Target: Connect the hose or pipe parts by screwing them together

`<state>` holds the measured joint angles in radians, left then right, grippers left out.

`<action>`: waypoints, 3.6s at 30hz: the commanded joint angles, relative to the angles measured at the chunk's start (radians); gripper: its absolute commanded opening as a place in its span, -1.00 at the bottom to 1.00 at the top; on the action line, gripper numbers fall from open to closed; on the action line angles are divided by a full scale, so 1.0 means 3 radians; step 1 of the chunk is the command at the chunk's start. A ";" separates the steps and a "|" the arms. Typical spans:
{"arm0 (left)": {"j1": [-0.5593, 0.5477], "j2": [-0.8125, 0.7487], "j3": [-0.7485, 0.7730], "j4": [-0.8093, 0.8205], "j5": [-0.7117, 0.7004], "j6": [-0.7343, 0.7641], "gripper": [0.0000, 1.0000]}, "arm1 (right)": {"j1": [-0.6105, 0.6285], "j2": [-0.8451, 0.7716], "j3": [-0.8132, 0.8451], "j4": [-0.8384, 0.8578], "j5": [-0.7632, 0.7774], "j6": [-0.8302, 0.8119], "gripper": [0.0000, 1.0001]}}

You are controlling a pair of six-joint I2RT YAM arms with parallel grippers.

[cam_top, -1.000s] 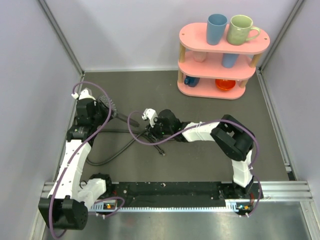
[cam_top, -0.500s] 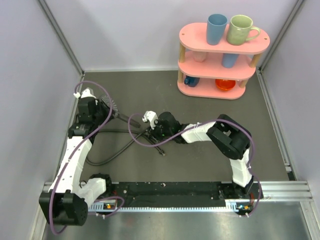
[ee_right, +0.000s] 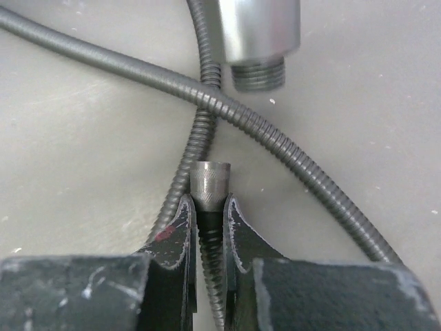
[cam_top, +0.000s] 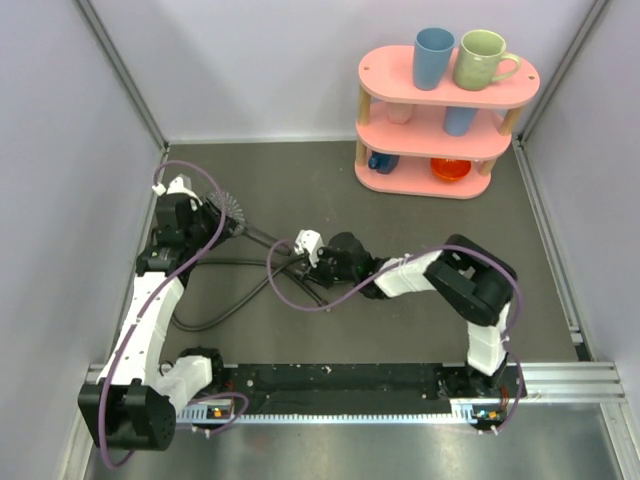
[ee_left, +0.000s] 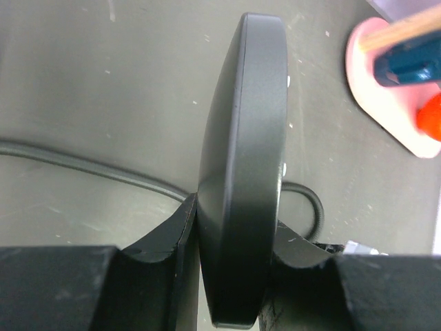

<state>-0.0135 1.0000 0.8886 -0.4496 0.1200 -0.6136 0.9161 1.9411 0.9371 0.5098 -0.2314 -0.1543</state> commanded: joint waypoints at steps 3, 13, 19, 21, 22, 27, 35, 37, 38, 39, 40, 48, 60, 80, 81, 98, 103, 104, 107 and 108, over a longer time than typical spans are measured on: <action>0.0020 -0.0250 0.0218 0.0154 0.0754 -0.0164 -1.00 | 0.0070 -0.0998 -0.0658 0.0988 0.0030 -0.0033 -1.00; 0.0020 -0.0455 0.0137 0.0312 0.1553 -0.0352 -1.00 | 0.0070 -0.2103 -0.1456 0.1016 0.0377 -0.0298 -1.00; 0.0020 -0.0572 0.0014 0.0501 0.1655 -0.0710 -1.00 | 0.0070 -0.2548 -0.1671 0.0796 0.0546 -0.0513 -1.00; 0.0020 -0.0593 -0.0027 0.0568 0.1706 -0.0797 -1.00 | 0.0070 -0.2640 -0.1727 0.0791 0.0592 -0.0559 -1.00; 0.0020 -0.0593 -0.0027 0.0593 0.1737 -0.0838 -1.00 | 0.0070 -0.2722 -0.1758 0.0720 0.0592 -0.0625 -1.00; 0.0020 -0.0598 0.0019 0.0604 0.1737 -0.0788 -1.00 | 0.0070 -0.2901 -0.1753 0.0505 0.0546 -0.0769 -1.00; 0.0020 -0.0634 -0.0037 0.0650 0.1778 -0.0803 -1.00 | 0.0081 -0.3009 -0.1728 0.0515 0.0398 -0.0779 -1.00; 0.0020 -0.0618 -0.0068 0.0645 0.1778 -0.0798 -1.00 | 0.0101 -0.2973 -0.1677 0.0494 0.0393 -0.0800 -1.00; 0.0020 -0.0623 -0.0083 0.0655 0.1788 -0.0808 -1.00 | 0.0106 -0.2958 -0.1656 0.0474 0.0398 -0.0815 -1.00; 0.0020 -0.0618 -0.0094 0.0675 0.1804 -0.0828 -1.00 | 0.0121 -0.2932 -0.1636 0.0443 0.0398 -0.0830 -1.00; 0.0020 -0.0618 -0.0124 0.0696 0.1814 -0.0843 -1.00 | 0.0152 -0.2917 -0.1595 0.0433 0.0403 -0.0846 -1.00; 0.0020 -0.0598 -0.0232 0.0757 0.1865 -0.0823 -1.00 | 0.0229 -0.2845 -0.1447 0.0392 0.0510 -0.0897 -1.00; 0.0020 -0.0465 -0.0140 0.0436 0.1916 -0.0634 -1.00 | 0.0346 -0.2754 -0.1212 0.0137 0.0720 -0.1213 -1.00; 0.0020 -0.0403 -0.0374 0.1021 0.2560 -0.0823 -1.00 | 0.0352 -0.2507 -0.1073 0.0560 0.0485 -0.0704 -1.00; 0.0020 -0.0429 -0.0436 0.1114 0.2606 -0.0849 -1.00 | 0.0321 -0.2518 -0.1073 0.0571 0.0444 -0.0657 -1.00; 0.0020 -0.0567 -0.0988 0.2598 0.3297 -0.1233 -1.00 | -0.0195 -0.2682 -0.1181 0.0919 -0.0420 0.0120 -1.00; -0.0021 -0.0557 -0.0953 0.2557 0.3379 -0.0824 -1.00 | -0.0318 -0.2656 -0.1104 0.0867 -0.0757 0.0269 -1.00; -0.0057 -0.0542 -0.0948 0.2557 0.3379 -0.0762 -1.00 | -0.0359 -0.2621 -0.1084 0.0878 -0.0818 0.0330 -1.00; -0.0210 -0.0491 -0.0871 0.2440 0.3419 -0.0430 -1.00 | -0.0440 -0.2579 -0.1017 0.0857 -0.1079 0.0437 -1.00; -0.0271 -0.0475 -0.0835 0.2267 0.3430 -0.0338 -1.00 | -0.0466 -0.2574 -0.1022 0.0872 -0.1166 0.0453 -1.00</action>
<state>0.0181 0.8532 0.6052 0.2951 0.8677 -0.7921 0.7845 1.1679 0.5369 0.5251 -0.3790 -0.1215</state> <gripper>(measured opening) 0.321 0.071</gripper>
